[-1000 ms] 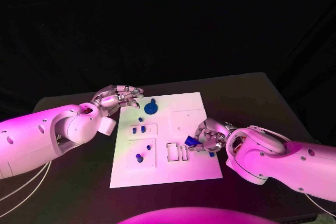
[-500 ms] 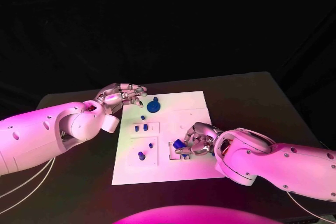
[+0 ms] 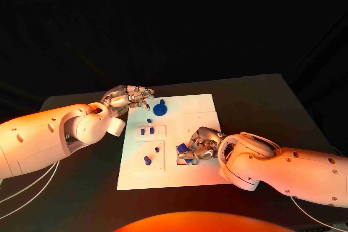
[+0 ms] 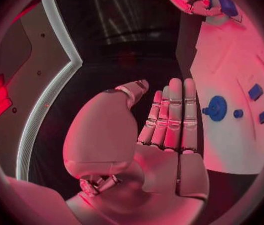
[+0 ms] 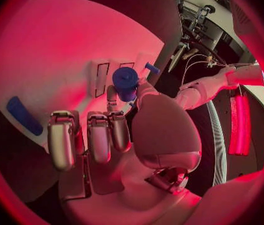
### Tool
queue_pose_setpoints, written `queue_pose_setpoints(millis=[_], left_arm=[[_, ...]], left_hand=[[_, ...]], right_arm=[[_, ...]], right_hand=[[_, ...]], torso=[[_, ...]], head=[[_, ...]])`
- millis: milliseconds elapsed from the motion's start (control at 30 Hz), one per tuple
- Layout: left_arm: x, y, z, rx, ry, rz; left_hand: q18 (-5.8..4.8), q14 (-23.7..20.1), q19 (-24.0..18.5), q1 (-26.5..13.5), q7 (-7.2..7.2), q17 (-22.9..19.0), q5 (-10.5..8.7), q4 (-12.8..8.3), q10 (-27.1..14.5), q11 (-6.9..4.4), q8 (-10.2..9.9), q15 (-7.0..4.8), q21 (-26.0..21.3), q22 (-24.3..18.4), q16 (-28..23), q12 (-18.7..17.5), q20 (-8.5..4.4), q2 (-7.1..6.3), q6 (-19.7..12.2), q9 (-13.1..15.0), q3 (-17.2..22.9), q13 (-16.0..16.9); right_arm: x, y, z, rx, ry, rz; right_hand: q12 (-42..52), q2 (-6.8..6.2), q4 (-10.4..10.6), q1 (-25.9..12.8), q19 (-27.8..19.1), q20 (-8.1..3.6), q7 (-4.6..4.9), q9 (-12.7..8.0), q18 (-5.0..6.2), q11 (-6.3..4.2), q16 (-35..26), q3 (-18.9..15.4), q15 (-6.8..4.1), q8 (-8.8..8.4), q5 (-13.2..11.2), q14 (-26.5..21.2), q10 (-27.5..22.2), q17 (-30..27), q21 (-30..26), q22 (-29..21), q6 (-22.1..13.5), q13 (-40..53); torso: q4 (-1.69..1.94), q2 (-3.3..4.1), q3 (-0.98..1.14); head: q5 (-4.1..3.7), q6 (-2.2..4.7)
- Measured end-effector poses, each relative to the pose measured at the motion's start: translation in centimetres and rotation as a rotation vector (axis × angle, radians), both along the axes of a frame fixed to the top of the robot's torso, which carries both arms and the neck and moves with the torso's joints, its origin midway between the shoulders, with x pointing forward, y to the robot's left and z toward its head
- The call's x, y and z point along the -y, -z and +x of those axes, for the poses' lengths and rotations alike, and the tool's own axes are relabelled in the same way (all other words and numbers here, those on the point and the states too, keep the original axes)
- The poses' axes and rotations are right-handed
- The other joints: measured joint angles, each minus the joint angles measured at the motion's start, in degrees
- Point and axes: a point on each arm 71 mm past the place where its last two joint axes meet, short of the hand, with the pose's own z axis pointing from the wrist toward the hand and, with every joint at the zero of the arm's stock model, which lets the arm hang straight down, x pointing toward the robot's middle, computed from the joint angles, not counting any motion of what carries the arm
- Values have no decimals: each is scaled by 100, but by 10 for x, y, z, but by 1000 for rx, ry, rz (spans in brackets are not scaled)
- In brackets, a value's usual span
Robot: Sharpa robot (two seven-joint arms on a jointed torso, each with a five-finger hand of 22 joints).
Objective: Assemble the parts on the task board
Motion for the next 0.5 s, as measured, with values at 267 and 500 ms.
queue_pose_setpoints(millis=[267,500], left_arm=[[0,0,0,1,3,2],[0,0,-1,1,6,2]], left_hand=[[0,0,0,0,0,5,0,-16,0,0,0,0,-22,-7,0,0,0,0,0,0,16,-1],[0,0,0,30,0,4,0,-16,-20,-21,0,0,-22,-7,0,0,0,30,0,0,16,-1]], right_arm=[[-2,2,2,13,6,-18],[-2,4,3,21,10,-36]], right_hand=[[0,17,5,-216,9,-9,-81,31,0,-6,0,-124,0,25,0,0,-5,-1,0,-1,100,0],[0,10,7,-611,9,-9,-292,95,0,-36,0,-578,-1,113,2,0,3,-1,0,-1,354,0]], torso=[[-1,0,2],[-1,1,4]], head=[[19,4],[31,1]])
